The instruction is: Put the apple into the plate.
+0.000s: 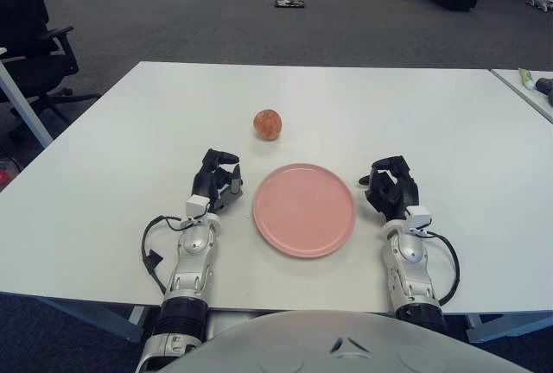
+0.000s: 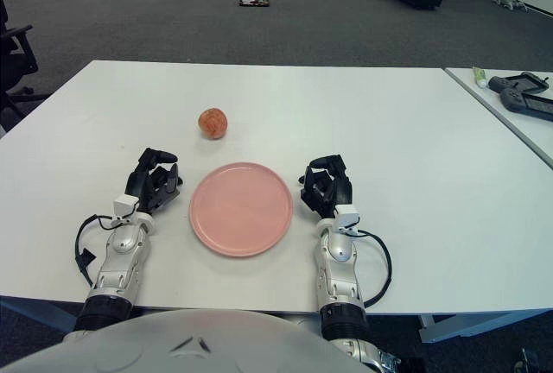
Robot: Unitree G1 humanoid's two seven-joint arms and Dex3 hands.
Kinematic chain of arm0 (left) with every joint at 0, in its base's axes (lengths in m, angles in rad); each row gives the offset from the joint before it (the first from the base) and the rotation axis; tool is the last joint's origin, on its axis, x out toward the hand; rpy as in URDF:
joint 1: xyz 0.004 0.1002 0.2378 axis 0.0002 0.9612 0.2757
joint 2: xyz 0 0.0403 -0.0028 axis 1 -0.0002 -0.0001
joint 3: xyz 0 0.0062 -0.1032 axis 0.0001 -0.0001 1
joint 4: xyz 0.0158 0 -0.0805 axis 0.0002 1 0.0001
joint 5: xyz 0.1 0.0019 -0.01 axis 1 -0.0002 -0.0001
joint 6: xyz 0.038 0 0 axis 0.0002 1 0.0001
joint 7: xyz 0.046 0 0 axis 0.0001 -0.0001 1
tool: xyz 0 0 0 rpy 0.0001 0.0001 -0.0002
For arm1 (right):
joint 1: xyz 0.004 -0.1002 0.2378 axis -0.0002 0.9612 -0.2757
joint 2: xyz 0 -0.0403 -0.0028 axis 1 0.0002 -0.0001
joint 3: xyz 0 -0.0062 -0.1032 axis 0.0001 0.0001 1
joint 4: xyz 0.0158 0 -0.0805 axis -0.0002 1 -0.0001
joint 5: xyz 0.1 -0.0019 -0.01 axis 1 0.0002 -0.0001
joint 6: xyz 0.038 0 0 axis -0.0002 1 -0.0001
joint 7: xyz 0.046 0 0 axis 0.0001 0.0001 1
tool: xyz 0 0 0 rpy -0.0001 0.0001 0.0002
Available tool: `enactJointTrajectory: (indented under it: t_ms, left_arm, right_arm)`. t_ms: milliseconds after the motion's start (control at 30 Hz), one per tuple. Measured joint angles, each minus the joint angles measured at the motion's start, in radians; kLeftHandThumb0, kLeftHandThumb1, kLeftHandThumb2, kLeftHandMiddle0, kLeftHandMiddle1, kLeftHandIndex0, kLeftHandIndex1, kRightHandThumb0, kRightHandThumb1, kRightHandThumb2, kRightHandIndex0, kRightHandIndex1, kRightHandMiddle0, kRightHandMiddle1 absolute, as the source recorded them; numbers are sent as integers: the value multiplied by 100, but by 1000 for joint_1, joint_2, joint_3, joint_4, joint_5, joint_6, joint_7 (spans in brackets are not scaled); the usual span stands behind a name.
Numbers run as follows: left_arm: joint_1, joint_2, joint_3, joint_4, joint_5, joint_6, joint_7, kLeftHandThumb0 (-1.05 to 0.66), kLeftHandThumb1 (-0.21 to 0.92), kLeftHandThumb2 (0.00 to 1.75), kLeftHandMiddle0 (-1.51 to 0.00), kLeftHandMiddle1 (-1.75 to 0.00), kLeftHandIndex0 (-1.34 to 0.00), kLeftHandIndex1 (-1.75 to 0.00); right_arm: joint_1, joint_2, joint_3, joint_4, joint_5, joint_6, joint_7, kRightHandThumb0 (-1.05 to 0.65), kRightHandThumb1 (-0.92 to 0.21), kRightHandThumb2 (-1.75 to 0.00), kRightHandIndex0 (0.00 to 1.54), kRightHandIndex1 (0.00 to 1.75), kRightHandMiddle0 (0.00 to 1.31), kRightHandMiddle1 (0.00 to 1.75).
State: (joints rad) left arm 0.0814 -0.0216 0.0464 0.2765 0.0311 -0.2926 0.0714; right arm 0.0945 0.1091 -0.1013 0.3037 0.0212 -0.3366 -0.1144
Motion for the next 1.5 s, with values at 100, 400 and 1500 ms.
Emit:
enactJointTrajectory:
  t_ms: [100,400,1500]
  left_arm:
    - [0,0,0,-2,1,5,1,-38,71,82,-55,-175,-32,-175]
    - [0,-1,-1,-13,9,24,9,-38,70,83,-53,-175,-33,-175]
    - [-139,74,16,51,53,59,25,-37,74,77,-59,-173,-30,-175]
  right_arm:
    - [2,0,0,-3,0,0,0,-38,-69,-84,56,147,33,175]
    - [6,0,1,-9,0,4,0,-38,-70,-84,56,149,33,175]
    - [3,-1,0,-3,-1,1,-3,-38,-71,-82,54,151,32,175]
